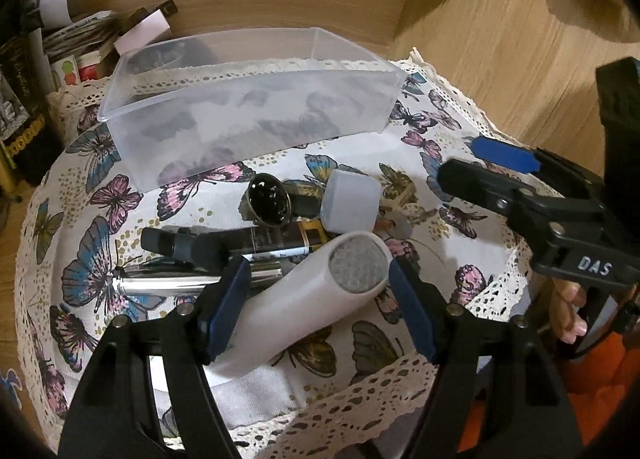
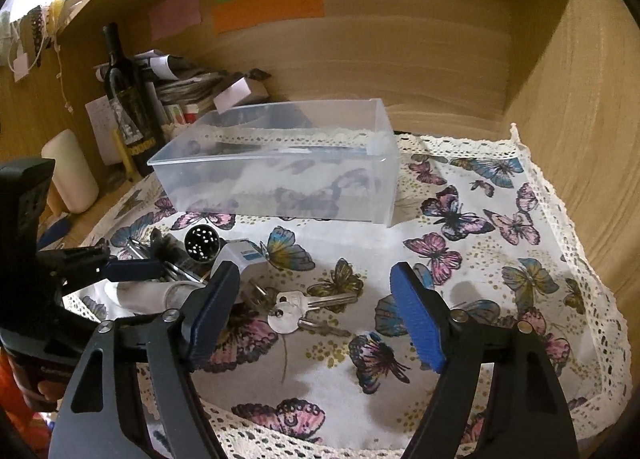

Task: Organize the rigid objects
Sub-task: 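Lower the left gripper onto the white handheld device while the right gripper approaches the white adapter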

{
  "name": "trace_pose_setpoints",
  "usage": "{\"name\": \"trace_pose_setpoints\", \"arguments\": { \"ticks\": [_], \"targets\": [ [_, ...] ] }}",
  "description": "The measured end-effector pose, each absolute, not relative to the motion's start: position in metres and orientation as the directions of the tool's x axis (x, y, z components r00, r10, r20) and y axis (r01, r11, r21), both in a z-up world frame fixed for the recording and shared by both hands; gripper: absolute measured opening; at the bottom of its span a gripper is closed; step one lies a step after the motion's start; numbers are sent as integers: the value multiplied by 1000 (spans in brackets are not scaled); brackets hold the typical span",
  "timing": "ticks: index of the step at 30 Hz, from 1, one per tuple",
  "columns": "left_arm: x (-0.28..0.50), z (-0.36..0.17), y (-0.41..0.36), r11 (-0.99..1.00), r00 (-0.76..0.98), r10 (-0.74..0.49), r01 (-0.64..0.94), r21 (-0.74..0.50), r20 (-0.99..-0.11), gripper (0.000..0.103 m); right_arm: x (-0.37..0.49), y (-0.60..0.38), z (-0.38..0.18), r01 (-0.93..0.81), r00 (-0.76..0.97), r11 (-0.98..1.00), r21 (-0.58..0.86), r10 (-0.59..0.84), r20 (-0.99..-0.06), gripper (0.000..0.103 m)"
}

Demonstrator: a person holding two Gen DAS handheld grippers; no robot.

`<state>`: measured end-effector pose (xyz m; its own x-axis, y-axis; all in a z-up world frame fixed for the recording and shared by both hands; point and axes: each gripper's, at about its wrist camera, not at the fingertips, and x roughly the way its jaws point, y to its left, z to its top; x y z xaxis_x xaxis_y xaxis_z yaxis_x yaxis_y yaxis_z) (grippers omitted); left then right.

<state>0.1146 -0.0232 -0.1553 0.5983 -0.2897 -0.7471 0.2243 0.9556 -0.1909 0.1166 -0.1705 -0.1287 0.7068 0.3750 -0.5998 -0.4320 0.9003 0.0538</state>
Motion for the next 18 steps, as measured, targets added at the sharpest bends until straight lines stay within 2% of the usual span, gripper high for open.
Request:
{"name": "trace_pose_setpoints", "arguments": {
  "ticks": [6, 9, 13, 18],
  "targets": [
    [109, -164, -24, 951, 561, -299, 238, -196, -772, 70, 124, -157, -132, -460, 675, 886, 64, 396, -623, 71],
    [111, -167, -24, 952, 554, -297, 234, -198, -778, 64, 127, -152, -134, -469, 663, 881, 66, 400, -632, 71],
    [113, -165, -23, 944, 550, -323, 247, -219, -770, 39, 130, -145, -136, -482, 643, 873, 68, 406, -650, 70],
    [106, -164, -10, 947, 557, -317, 224, -229, -767, 37, 136, -136, -142, -500, 608, 863, 75, 411, -679, 66]
  ]
}}
